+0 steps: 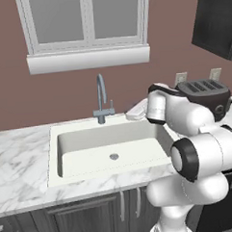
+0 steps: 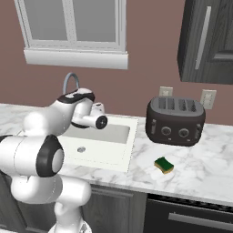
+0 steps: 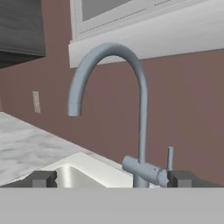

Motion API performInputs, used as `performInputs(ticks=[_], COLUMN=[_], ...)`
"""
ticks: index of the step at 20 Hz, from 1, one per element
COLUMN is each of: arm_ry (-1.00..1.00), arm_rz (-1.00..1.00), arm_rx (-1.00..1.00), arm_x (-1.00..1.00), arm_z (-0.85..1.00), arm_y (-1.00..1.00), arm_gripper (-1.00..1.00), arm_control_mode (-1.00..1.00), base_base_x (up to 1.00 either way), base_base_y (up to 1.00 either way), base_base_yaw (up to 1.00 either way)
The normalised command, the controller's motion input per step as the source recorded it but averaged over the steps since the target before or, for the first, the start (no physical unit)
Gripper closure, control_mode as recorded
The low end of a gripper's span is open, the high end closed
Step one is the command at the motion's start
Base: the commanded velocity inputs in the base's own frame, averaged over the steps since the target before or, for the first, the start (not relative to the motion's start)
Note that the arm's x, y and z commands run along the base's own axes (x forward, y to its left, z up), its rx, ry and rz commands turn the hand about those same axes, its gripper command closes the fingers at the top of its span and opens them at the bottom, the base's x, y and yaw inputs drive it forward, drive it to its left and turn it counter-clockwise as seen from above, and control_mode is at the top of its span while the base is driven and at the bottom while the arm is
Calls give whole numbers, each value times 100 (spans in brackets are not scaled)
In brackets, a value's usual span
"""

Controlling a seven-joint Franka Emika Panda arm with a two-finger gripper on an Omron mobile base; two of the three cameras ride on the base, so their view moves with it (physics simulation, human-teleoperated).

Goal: Soak the sponge with water for a few seconds and then drop it inside the sink.

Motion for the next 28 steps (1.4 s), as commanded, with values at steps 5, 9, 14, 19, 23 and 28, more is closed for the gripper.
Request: performInputs(ticks=[5,9,14,19,23,28], arm_ry=[0,0,0,0,0,0], arm_rz=[0,0,0,0,0,0], arm_rx=[0,0,0,0,0,0], arm_x=[23,19,16,11,13,15], arm_z=[0,0,0,-3,-9,-12], arm_y=[1,8,11,14,11,0], arm_gripper=[-100,-100,-100,-100,-100,-100], arm_control_mode=[-100,-100,-100,-100,-100,-100], base_base_x=[0,0,0,0,0,0], base_base_y=[0,0,0,0,0,0], base_base_yaw=[0,0,0,0,0,0])
